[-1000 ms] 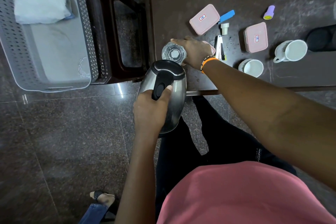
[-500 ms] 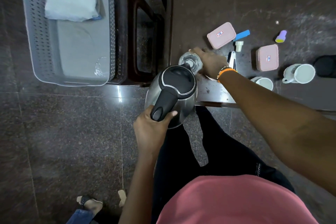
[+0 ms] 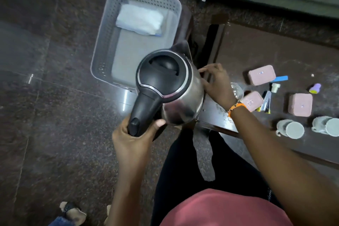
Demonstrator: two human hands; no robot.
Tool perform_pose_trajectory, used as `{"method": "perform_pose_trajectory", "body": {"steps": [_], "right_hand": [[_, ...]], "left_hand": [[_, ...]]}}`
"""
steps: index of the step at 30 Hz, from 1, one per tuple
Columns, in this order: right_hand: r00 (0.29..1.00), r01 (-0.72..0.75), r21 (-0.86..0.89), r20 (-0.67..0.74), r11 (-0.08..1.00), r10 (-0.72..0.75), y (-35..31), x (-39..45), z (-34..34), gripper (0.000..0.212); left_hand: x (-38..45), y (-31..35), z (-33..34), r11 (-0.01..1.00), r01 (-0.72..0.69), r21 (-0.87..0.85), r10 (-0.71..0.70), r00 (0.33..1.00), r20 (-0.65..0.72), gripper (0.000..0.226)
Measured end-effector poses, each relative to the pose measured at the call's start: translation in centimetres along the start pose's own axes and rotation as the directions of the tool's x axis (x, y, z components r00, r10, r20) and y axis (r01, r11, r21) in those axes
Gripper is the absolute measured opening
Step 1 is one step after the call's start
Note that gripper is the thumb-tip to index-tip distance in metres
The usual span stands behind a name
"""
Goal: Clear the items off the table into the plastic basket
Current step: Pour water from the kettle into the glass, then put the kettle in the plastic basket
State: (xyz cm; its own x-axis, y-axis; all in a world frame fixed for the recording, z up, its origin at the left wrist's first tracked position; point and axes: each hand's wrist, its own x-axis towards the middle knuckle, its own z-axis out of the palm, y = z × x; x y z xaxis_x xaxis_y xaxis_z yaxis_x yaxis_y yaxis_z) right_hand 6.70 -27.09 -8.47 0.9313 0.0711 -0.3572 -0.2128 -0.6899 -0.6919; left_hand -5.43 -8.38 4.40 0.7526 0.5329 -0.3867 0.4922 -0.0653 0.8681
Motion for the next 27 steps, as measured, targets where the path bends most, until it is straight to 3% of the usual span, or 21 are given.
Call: {"method": "perform_pose_trajectory", "body": {"steps": [5, 10, 13, 17, 27], "right_hand": [[0.999, 0.014, 0.021, 0.045, 1.0, -0.015, -5.3, 3.4, 3.8, 0.023], [0.993, -0.11, 0.023, 0.037, 0.994, 0.109, -8.0, 6.7, 7.6, 0.043], [0.98, -0.195, -0.027, 0.022, 0.98, 0.196, -8.7, 7.7, 9.5, 0.047], [0.979, -0.201, -0.082, 0.026, 0.976, 0.204, -8.5, 7.7, 10.9, 0.049], [0.971, -0.236, -0.018, -0.029, 0.972, 0.236, -7.7, 8.1, 11.4, 0.043]], "left_hand": [[5.5, 1.6, -3.6, 0.995, -0.098, -0.034, 0.095, 0.991, -0.096, 0.019], [11.8, 1.4, -4.2, 0.984, -0.151, -0.099, 0.139, 0.983, -0.116, 0.024], [15.3, 0.1, -4.4, 0.986, -0.12, -0.116, 0.106, 0.988, -0.116, 0.022], [18.6, -1.9, -4.5, 0.992, -0.032, -0.126, 0.015, 0.991, -0.131, 0.028], [21.1, -5.9, -3.9, 0.995, 0.013, -0.096, -0.022, 0.995, -0.094, 0.037]]}}
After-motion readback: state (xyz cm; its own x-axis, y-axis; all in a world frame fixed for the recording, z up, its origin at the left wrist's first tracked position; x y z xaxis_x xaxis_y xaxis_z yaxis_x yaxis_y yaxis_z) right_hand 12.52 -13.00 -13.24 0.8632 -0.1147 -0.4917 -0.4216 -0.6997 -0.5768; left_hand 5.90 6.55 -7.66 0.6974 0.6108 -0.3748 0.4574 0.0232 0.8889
